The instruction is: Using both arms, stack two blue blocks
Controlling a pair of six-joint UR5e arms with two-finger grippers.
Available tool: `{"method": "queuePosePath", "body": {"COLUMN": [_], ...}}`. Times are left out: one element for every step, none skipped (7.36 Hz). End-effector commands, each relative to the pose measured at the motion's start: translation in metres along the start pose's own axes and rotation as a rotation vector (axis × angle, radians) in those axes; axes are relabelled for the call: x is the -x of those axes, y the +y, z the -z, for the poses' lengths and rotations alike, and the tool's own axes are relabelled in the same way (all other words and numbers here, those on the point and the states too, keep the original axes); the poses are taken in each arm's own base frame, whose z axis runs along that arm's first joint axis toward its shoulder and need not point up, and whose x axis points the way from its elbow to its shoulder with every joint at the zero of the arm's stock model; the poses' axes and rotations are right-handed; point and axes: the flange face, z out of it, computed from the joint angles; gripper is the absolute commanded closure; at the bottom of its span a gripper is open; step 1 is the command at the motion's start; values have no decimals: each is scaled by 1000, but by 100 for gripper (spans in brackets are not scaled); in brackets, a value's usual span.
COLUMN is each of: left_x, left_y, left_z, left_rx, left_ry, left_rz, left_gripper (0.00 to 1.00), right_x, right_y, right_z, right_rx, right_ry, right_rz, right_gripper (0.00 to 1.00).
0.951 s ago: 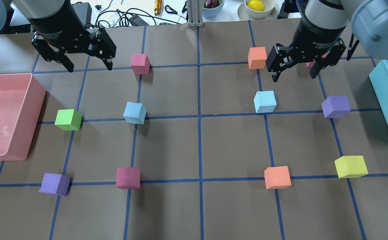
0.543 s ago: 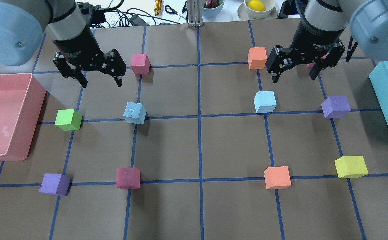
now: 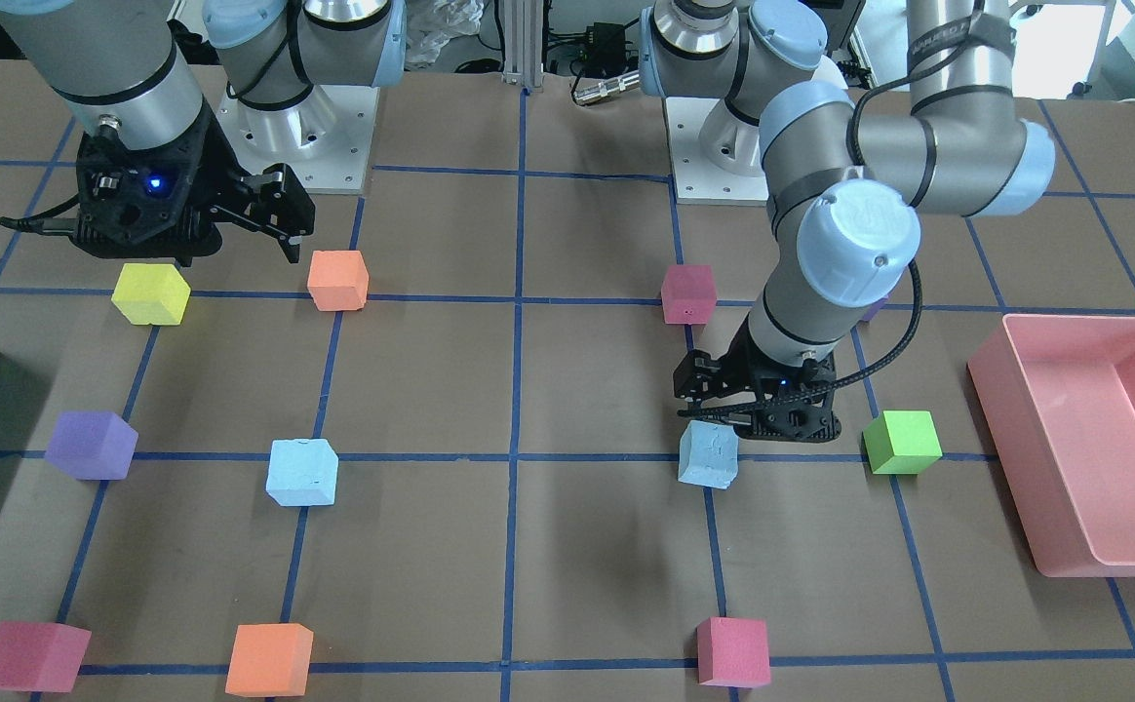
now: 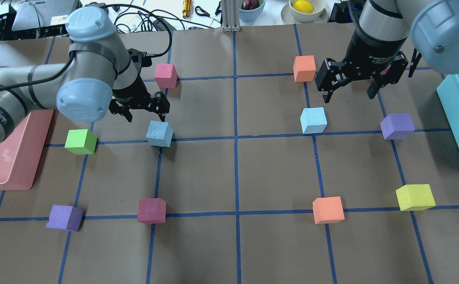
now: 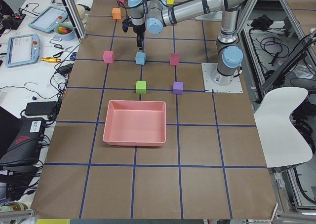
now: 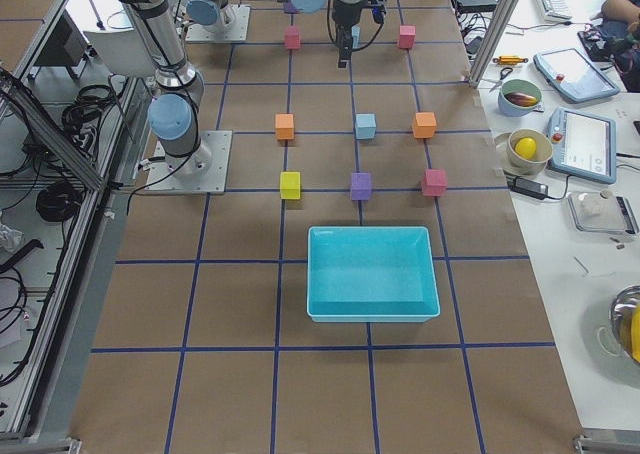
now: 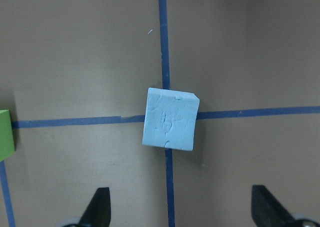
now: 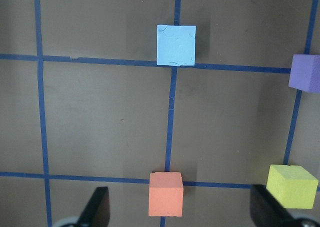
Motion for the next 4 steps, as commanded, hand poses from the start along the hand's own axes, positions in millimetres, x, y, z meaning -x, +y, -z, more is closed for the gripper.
{"method": "queuePosePath", "body": {"left_x": [1,2,2,2], "left_y": [-2,-5,-9,-10], "left_z": [-53,-62,-69,-77], "left_rx": [19,24,15,25], "left_ry": [-8,-8,-8,-8], "left_rz": [-38,-46,-46,-46], "left_gripper": [0,0,0,0], "right_x": [1,-4,-12,-19], "right_y": [-10,-21,-41,-60], "right_z": [-20,-37,-59,-79], "right_rx": [26,59,73,67], "right_ry": [-15,-3,-15,-15], "right_rz": [8,28,22,25], "right_gripper": [0,0,0,0]}}
